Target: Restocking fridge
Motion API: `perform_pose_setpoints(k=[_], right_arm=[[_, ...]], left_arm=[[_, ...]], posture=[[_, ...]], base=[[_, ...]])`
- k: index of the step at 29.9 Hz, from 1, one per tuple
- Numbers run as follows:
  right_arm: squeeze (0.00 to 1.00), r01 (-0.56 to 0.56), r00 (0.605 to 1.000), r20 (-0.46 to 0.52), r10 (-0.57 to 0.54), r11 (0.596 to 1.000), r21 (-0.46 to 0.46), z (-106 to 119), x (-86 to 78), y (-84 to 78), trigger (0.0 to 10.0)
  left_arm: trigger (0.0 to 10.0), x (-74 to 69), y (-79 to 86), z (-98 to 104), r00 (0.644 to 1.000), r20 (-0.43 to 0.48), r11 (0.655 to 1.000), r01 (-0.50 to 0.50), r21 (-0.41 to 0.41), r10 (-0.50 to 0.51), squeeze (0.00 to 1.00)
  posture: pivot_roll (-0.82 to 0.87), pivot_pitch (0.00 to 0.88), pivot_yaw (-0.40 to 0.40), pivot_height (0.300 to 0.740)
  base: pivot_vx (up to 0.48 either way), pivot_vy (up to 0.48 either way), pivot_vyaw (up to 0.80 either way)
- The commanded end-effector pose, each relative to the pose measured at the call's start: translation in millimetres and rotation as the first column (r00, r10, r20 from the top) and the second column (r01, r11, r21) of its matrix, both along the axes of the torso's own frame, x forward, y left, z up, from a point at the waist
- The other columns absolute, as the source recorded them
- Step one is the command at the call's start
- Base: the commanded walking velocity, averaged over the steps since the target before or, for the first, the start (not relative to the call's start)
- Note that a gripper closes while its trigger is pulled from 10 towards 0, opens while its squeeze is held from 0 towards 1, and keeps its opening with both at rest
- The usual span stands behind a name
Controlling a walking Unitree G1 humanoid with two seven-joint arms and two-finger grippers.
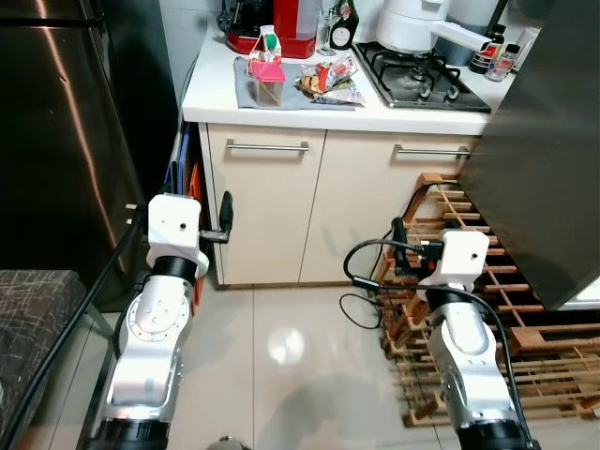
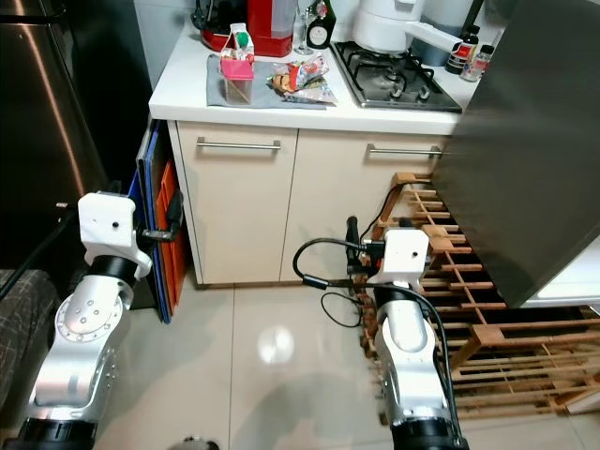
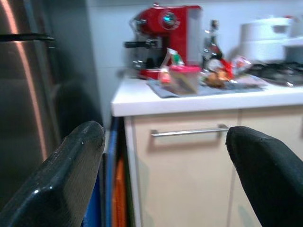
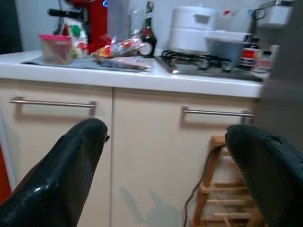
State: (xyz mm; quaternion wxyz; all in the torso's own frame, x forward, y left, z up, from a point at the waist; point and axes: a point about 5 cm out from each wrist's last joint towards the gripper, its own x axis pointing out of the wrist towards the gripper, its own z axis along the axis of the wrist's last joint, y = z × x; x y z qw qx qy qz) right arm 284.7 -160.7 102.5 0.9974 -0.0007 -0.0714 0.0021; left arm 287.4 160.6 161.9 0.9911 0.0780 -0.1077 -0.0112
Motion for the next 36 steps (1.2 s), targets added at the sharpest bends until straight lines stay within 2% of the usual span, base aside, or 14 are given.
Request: perform_pose_setpoints(k=[1,9,21,26,31,36], right_arm=[[0.0,-0.012,1.0,0.015,0.012,1.0,-0.006,6.1,4.7,2.8,10.0],[0.0,-0.069,0.997,0.022,0.07,0.998,-0.013,9.3,8.7,11.9,10.0],[0.0,-0.097,0.995,0.014,0.097,0.995,0.01,8.4,13.7,21.3,10.0],[0.0,-0.117,0.993,0.011,0.117,0.993,0.022,8.4,15.5,28.4,10.0],[0.0,-0.121,0.993,0.009,0.121,0.992,0.02,8.1,15.6,29.3,10.0],[0.0,-0.127,0.992,0.006,0.127,0.992,0.015,6.4,13.8,26.9,10.0]], left_arm=[[10.0,3.5,-1.5,2.6,1.0,0.007,1.0,-0.001,-0.012,0.001,0.0],[10.0,10.1,-11.3,-0.1,1.0,0.013,0.999,0.015,-0.031,-0.014,0.0],[10.0,16.6,-5.2,4.9,1.0,0.029,1.0,0.004,-0.021,-0.003,0.0],[10.0,17.2,-7.5,9.4,0.999,0.042,1.0,0.016,-0.019,-0.015,0.0],[10.0,17.6,-5.8,6.8,0.999,0.033,1.0,0.014,-0.018,-0.013,0.0],[10.0,17.1,-4.9,2.6,1.0,0.012,0.998,-0.006,-0.058,0.007,0.0]], posture=[[0.0,0.0,-0.056,0.74],[-0.01,0.0,-0.067,0.74],[0.01,0.0,-0.055,0.74],[0.01,0.0,-0.049,0.74],[0.01,0.0,-0.049,0.74],[0.01,0.0,-0.053,0.74]], base=[[0.48,0.0,0.0],[0.48,0.0,0.0],[0.48,0.0,0.0],[0.48,0.0,0.0],[0.48,0.0,0.0],[0.48,0.0,0.0]])
